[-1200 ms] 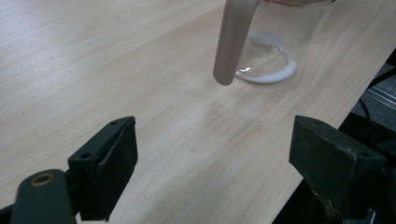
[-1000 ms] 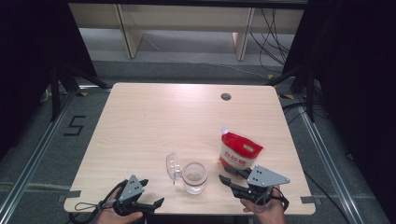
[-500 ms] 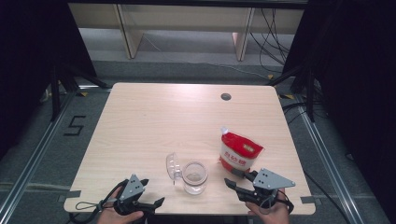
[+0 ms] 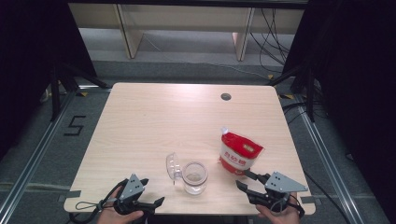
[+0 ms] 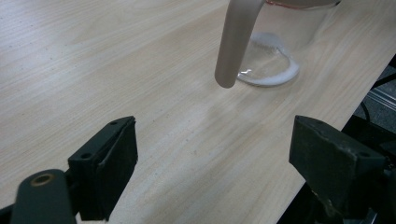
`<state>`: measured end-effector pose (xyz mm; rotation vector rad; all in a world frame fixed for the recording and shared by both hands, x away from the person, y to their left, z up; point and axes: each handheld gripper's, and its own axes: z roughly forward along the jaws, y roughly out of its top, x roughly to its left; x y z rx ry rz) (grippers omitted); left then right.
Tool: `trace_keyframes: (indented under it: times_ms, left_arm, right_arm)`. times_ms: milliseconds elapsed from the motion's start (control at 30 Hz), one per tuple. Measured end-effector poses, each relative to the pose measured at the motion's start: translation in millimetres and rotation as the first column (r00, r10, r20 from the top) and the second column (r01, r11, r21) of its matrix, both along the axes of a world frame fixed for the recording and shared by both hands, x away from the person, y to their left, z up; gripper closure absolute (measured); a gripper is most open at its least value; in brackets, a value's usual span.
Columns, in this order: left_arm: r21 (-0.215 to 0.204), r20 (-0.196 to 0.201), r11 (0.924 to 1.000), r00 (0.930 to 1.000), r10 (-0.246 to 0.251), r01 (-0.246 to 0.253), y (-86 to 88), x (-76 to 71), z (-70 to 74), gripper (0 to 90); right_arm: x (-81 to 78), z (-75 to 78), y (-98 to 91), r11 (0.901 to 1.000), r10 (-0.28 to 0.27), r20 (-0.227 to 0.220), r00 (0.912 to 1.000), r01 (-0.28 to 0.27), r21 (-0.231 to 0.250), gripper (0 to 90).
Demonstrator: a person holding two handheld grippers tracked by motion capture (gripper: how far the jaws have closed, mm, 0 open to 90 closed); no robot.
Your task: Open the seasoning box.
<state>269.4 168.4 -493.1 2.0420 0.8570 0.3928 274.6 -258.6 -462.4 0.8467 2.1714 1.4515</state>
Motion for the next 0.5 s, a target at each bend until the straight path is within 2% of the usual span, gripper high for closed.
trace_keyframes:
  times_ms: [33,100,200,233,267,333,400,433,467,500]
  left_arm:
    - [-0.002,-0.001,1.0,1.0,0.001,-0.001,0.2,-0.1,0.3,15.2]
    - [-0.032,-0.02,0.9993,0.9996,0.018,-0.019,-1.2,-1.6,-0.1,15.1]
    - [-0.03,-0.019,0.9994,0.9997,0.018,-0.019,-0.7,-1.3,0.1,15.1]
    - [-0.019,-0.008,0.9998,0.9999,0.008,-0.008,0.0,-0.2,0.3,15.1]
    - [-0.019,-0.008,0.9998,0.9999,0.01,-0.01,-0.1,-0.2,0.2,15.1]
    - [-0.026,-0.02,0.9995,0.9996,0.019,-0.02,-0.8,-1.2,-0.1,15.1]
    - [-0.03,-0.02,0.9993,0.9996,0.021,-0.022,-0.6,-1.3,0.4,15.1]
    - [-0.025,-0.004,0.9996,0.9999,0.009,-0.009,0.1,0.2,0.5,15.1]
    - [-0.002,-0.008,1.0,1.0,0.001,-0.001,1.4,0.6,1.5,15.1]
    - [-0.003,-0.008,1.0,1.0,0.002,-0.002,1.2,0.9,1.4,15.1]
  right_arm:
    - [0.5,-1.3,-1.8,1.0,-0.006,0.002,1.0,0.006,0.005,50.0]
    - [-0.6,-3.0,-7.3,0.9996,-0.025,-0.009,0.9997,0.025,0.01,49.7]
    - [-1.9,-5.3,-15.1,0.9988,-0.046,-0.016,0.9988,0.046,0.014,48.4]
    - [-3.6,-5.5,-18.0,0.9978,-0.063,-0.029,0.9976,0.064,0.017,48.4]
    - [-3.7,-5.8,-19.3,0.9982,-0.058,-0.023,0.998,0.058,0.013,48.4]
    - [-6.6,-6.5,-22.0,0.9974,-0.068,-0.054,0.9962,0.069,0.021,48.3]
    - [-4.3,-8.0,-26.4,0.9974,-0.071,-0.027,0.9971,0.071,0.011,45.9]
    - [-4.0,-8.2,-28.3,0.9973,-0.073,-0.016,0.9972,0.073,-0.002,44.8]
    - [-3.4,-9.1,-29.1,0.9971,-0.076,-0.02,0.9969,0.076,0.01,44.1]
    - [-3.5,-9.8,-29.8,0.9973,-0.072,-0.038,0.9967,0.073,0.008,43.1]
